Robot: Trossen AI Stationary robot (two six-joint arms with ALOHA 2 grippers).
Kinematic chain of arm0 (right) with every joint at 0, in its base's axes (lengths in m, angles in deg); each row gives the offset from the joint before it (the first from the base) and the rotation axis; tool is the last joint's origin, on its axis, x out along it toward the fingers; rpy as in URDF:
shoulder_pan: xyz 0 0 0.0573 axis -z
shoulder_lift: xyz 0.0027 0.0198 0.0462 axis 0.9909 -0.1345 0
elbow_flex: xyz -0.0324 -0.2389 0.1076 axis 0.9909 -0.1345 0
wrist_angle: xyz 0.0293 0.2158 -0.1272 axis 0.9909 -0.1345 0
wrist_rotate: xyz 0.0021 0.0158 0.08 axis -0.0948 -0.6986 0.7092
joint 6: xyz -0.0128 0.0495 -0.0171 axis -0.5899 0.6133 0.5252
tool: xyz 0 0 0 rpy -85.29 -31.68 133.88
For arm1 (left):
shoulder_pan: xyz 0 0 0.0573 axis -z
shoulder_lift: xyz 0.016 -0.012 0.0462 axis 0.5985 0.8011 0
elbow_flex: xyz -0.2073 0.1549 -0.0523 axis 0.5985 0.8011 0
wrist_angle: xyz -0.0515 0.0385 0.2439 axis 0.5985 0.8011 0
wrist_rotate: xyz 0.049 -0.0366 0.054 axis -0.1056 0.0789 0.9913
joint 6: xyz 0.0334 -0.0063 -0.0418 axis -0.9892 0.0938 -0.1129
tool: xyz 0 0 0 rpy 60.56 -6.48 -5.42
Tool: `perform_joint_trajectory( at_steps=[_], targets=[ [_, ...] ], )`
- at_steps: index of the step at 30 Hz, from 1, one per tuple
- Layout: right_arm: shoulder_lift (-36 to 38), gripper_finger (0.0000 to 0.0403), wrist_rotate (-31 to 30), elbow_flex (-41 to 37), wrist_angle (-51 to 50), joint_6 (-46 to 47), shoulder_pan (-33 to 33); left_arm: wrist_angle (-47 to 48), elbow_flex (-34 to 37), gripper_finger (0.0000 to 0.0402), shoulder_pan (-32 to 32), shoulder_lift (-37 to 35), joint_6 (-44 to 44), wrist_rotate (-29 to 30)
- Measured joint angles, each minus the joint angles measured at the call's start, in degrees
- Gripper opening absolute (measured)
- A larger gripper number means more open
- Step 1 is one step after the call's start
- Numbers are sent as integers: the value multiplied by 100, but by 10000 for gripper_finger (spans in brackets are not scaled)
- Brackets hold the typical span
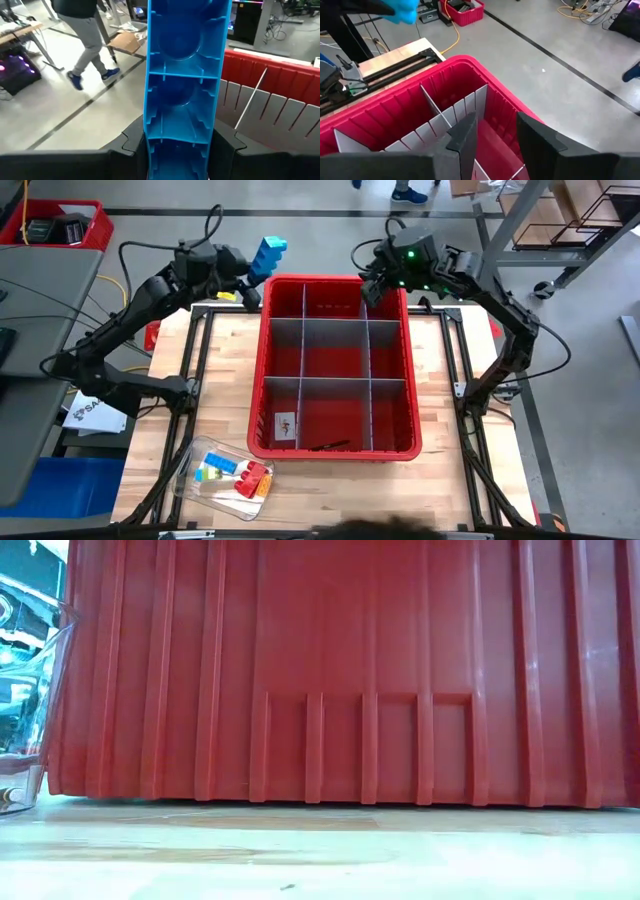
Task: Sort blocks
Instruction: Put the blue block into the bin
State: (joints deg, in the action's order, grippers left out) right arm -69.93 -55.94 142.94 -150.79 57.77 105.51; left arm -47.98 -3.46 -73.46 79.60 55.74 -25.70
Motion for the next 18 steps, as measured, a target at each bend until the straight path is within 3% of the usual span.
perform_joint_trajectory(
  at_steps=[7, 14, 18],
  targets=[
    [51, 129, 0, 0, -453, -49, 0, -207, 0, 124, -193, 498, 304, -773],
    [55, 129, 107, 0, -971, 121, -2, 1337, 2, 124, 52, 841, 1043, -846],
    [55, 129, 103, 0, -989, 87, 2, 2313, 85, 124, 511, 846, 1774, -1268]
  ],
)
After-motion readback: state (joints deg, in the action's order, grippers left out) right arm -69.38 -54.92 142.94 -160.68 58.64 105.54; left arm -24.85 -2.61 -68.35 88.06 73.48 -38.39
